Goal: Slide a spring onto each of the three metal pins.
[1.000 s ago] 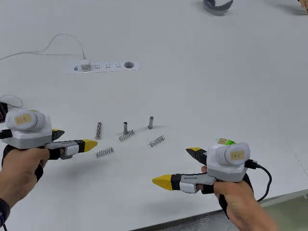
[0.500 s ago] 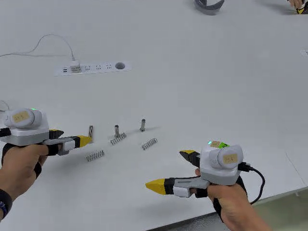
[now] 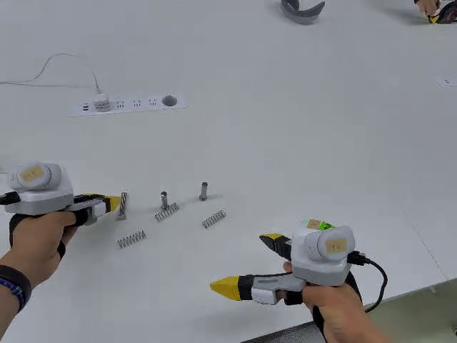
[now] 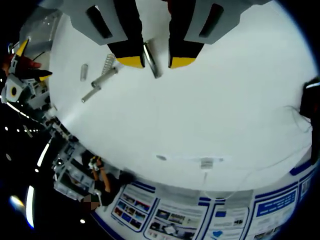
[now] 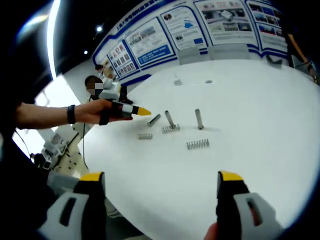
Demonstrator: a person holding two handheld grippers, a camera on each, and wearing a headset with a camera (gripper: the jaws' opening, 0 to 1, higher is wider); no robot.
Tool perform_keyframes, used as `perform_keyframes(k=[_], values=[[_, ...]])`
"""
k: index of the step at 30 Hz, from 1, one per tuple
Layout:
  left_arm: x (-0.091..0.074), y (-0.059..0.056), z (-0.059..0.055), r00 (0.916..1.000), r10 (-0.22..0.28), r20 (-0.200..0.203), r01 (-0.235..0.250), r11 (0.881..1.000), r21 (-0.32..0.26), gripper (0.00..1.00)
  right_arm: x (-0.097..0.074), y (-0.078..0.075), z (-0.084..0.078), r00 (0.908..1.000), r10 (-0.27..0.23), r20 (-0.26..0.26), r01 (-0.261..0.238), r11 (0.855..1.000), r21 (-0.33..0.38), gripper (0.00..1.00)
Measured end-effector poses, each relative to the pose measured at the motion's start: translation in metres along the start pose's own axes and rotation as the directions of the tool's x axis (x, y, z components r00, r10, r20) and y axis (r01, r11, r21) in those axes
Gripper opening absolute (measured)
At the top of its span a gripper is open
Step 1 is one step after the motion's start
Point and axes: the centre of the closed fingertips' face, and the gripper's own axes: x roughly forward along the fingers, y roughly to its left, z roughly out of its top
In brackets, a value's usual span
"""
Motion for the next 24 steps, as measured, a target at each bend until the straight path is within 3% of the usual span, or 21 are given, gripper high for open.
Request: perform_keyframes(k=[7,10,15,17,19,24], values=[[0.016,0.002,-0.005,0.9984,0.049,-0.026,-0.049,0.999,-0.002,0.17,0.0,0.0,-0.004,0.9999,0.002,-0.01,-0.002,1.0,0.007,0.94],[0.02,-0.002,-0.005,0.9988,0.046,-0.019,-0.046,0.999,-0.012,0.15,-0.001,-0.001,-0.004,0.9999,0.0,-0.011,0.0,1.0,0.005,0.94],[0.029,-0.006,-0.007,0.9976,0.061,-0.032,-0.059,0.997,0.052,0.14,-0.002,-0.003,-0.005,0.9999,-0.006,-0.011,0.006,1.0,0.007,0.94],[0.03,-0.005,-0.009,0.9956,0.081,-0.047,-0.076,0.992,0.103,0.12,-0.002,-0.003,-0.006,0.9999,-0.008,-0.011,0.008,1.0,0.008,0.94],[0.032,-0.006,-0.008,0.996,0.079,-0.042,-0.07,0.979,0.192,0.12,-0.002,-0.003,-0.006,0.9999,-0.008,-0.009,0.008,1.0,0.011,0.94],[0.03,-0.006,-0.016,0.9911,0.074,-0.111,-0.032,0.938,0.345,0.08,-0.003,-0.003,-0.005,0.9999,-0.013,-0.006,0.013,1.0,0.013,0.94]])
